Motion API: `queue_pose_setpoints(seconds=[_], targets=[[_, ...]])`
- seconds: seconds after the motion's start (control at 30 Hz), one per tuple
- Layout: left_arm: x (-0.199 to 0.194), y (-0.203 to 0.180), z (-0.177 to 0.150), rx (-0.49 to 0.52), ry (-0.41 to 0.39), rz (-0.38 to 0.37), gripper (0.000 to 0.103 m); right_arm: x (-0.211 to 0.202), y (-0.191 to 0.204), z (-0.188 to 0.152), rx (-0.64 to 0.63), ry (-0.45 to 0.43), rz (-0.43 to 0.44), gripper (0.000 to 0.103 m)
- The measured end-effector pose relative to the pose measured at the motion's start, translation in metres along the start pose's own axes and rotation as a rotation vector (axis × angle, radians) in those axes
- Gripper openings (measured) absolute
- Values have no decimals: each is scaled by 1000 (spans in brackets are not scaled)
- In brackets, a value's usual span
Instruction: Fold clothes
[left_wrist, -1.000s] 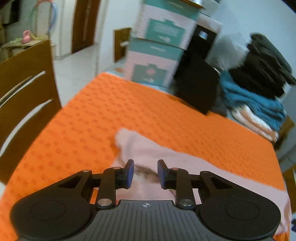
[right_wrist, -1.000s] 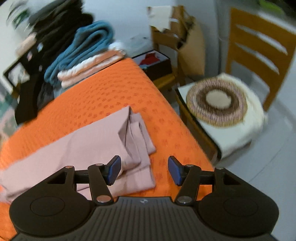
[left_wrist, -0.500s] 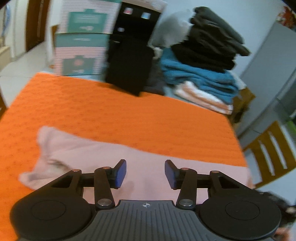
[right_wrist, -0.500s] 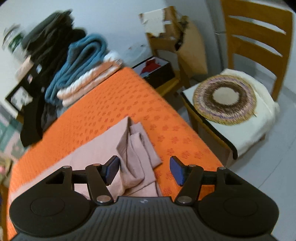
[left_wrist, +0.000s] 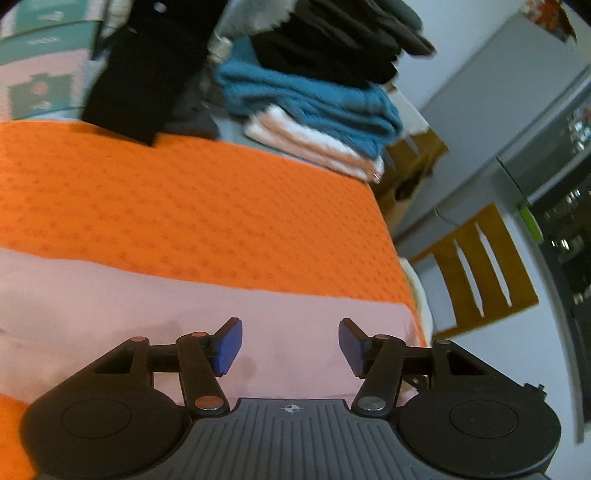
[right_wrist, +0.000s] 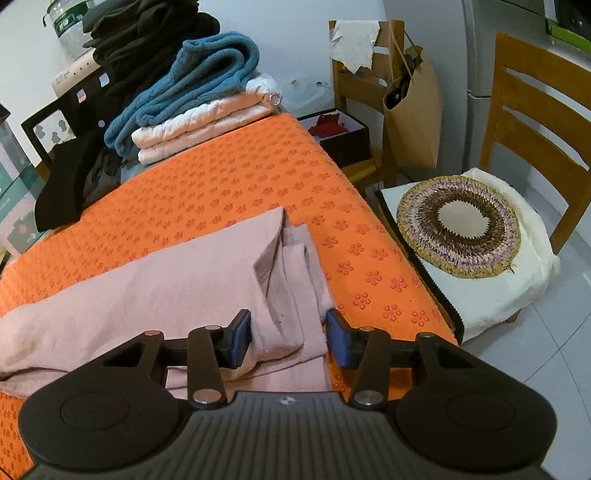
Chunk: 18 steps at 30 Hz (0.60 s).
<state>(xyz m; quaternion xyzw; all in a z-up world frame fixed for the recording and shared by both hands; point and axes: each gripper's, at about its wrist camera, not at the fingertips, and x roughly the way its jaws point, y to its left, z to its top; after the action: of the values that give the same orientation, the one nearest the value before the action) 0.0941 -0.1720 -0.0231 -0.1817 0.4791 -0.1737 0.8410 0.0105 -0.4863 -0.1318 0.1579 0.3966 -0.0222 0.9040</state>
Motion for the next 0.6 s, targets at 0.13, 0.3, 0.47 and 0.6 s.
queue_pose_setpoints(seconds=[0.13,0.3,0.47,0.6], targets=[[18,-22,1,55,46,-20,66,0,3,0,-25,5,-4,54],[39,-49,4,126,101,-60,73,1,6,2,-55,17,-10,50],[64,-64,7,98,193,-116,87,2,7,5,-52,29,6,29],[94,-80,11,65,279,-144,94,-3,14,8,-73,9,19,20]])
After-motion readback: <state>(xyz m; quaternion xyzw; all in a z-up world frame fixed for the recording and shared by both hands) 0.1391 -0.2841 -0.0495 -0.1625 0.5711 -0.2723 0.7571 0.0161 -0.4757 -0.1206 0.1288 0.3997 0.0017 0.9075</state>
